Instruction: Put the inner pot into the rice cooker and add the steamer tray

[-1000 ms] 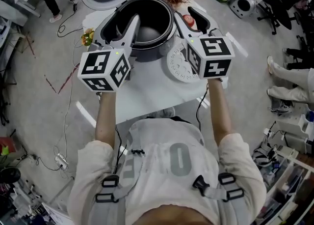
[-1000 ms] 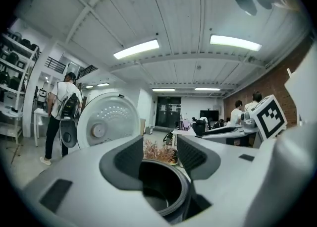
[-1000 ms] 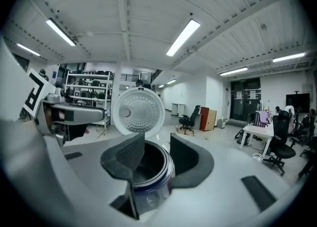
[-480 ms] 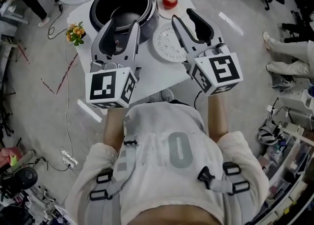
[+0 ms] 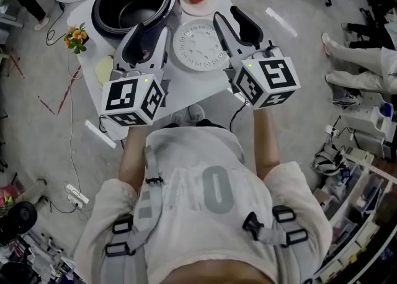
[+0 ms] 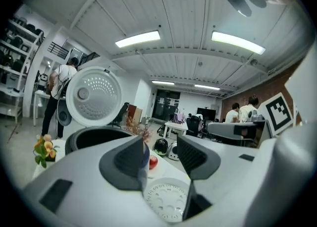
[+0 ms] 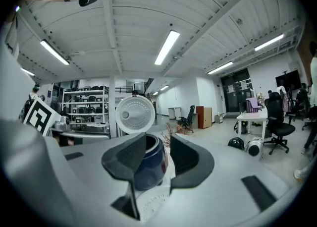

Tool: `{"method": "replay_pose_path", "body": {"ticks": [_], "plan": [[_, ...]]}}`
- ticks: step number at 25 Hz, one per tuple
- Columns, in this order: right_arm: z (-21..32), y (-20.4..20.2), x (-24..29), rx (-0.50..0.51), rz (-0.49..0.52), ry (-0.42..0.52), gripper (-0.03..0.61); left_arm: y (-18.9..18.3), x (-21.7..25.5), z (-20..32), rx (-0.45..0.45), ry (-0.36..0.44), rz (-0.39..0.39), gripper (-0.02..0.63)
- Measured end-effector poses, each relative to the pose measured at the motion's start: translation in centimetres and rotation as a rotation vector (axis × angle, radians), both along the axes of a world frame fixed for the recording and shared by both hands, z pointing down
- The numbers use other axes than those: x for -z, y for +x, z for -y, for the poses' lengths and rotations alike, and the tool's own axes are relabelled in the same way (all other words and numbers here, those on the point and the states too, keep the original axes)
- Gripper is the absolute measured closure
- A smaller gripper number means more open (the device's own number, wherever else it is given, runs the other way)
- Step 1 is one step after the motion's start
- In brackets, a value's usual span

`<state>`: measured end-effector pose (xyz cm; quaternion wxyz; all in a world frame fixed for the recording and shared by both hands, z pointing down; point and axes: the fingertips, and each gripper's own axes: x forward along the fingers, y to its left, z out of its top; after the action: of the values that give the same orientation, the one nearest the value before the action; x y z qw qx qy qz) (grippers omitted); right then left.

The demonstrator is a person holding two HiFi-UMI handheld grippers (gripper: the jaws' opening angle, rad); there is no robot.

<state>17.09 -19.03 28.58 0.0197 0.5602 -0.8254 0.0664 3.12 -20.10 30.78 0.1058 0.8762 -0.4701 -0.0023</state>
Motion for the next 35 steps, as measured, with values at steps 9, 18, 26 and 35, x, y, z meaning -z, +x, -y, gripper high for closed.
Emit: {"method": "replay_pose_path", "body": {"ticks": [9,18,26,35], "plan": [[2.6,6.0,-12.1,-0.028,-0.053,-0.225,0.422,3.9,-15.8,0.3,0.072,-0.265,0.039,0.414],[3.9,9.5,-25.6,-0.022,-0.018,-0.465,0.417,3.9,-25.4,1.6,0.234,-0.509,0.024,0.414],[3.9,9.5,-30.9,-0.026,0.067,-0.573,0.417,2.7,-28.6,2.2,0.262,-0.606,-0.002,0.414],[3.9,8.7,-31.8,0.007,0.051,-0.594,0.451,2.9,-29.5,2.3,0.262,-0.629,0.047,0.459]]}}
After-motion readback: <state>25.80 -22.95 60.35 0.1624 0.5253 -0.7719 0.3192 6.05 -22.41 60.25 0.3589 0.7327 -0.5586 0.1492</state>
